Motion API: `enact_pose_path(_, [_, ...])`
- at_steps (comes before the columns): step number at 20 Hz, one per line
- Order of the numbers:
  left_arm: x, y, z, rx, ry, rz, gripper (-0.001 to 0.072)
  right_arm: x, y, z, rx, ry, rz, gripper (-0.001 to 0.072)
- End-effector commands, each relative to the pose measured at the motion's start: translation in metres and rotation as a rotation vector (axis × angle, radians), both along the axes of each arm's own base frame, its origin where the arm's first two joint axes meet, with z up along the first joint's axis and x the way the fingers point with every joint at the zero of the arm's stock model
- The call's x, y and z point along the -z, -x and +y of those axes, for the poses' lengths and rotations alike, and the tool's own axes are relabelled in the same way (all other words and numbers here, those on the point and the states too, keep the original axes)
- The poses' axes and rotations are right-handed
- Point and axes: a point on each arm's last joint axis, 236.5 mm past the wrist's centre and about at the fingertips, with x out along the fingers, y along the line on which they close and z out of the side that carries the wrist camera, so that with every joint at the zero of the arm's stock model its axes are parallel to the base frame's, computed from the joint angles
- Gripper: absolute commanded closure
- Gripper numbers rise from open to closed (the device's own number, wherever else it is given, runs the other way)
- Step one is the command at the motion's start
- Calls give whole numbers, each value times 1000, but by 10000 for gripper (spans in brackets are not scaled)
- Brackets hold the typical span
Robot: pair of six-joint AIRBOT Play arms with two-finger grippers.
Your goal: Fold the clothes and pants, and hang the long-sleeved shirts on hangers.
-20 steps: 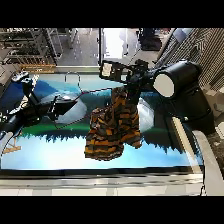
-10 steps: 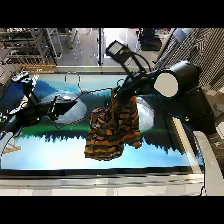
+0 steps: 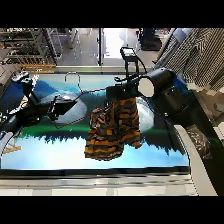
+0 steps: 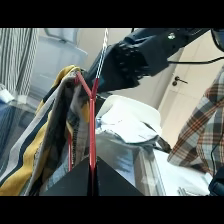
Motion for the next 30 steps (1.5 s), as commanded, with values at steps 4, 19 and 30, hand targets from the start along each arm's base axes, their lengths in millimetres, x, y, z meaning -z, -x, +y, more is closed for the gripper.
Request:
enact_pose_path(4, [0,0,0,0,-1,0,696,-53,-1,7,-6,-105,-112,695])
enact_pose_path(19, [1,0,-34,15,1,31,696,-76,90,79,-512,-256,-39,693])
enact_pose_path(30, [-18,9,-29,47,79,-8,696,-89,47,-35,-738,612,-481,243])
